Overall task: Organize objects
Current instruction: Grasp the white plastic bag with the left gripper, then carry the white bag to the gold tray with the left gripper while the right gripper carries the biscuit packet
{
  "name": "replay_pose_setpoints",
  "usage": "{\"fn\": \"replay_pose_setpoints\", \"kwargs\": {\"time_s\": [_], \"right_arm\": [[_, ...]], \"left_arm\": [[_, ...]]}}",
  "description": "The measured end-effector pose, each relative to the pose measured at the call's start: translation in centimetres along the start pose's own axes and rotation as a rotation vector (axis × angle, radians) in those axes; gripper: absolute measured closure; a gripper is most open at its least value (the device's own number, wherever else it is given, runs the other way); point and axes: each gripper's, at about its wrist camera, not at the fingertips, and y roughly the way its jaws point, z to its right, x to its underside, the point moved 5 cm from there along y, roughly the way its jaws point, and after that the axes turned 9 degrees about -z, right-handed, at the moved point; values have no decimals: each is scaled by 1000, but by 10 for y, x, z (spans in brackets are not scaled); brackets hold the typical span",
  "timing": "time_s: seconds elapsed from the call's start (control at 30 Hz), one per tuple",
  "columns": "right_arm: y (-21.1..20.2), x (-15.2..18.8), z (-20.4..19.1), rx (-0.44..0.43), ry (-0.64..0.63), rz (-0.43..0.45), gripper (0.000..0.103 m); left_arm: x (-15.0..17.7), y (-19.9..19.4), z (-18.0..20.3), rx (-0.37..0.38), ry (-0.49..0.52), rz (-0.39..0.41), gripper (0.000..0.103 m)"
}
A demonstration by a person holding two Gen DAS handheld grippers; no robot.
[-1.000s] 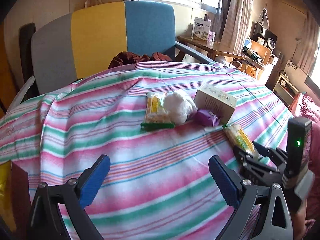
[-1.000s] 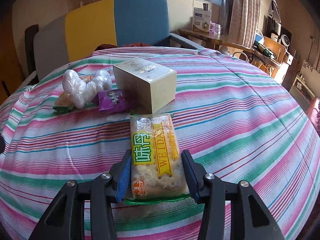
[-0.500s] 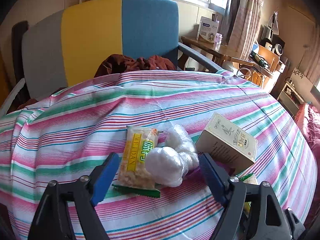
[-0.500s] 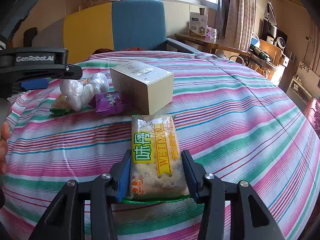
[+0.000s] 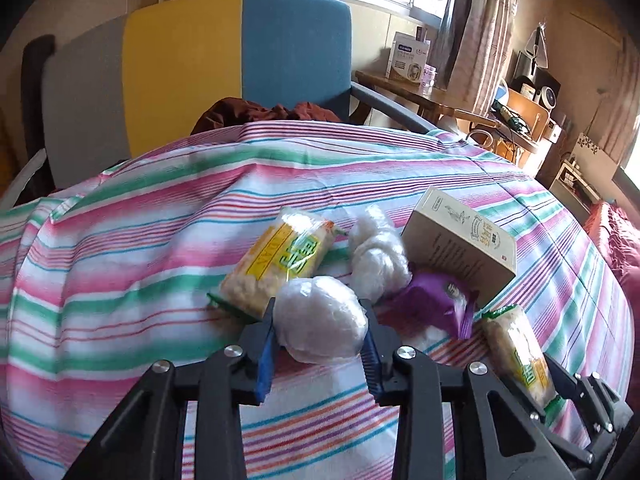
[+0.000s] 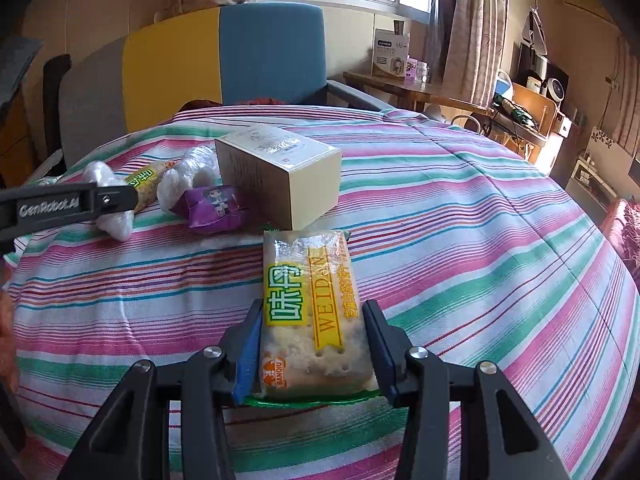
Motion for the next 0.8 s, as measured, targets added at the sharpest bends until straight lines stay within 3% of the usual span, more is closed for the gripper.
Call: {"fn": "replay_pose_setpoints", "kwargs": {"time_s": [0.37, 0.8], "right_arm": [[-14, -1, -3, 38, -13, 64, 55], [-42, 1, -40, 77, -180, 178, 55]], "left_arm": [[70, -49, -27, 33, -79, 46, 67], [136, -111, -50, 61, -84, 72, 67]]}}
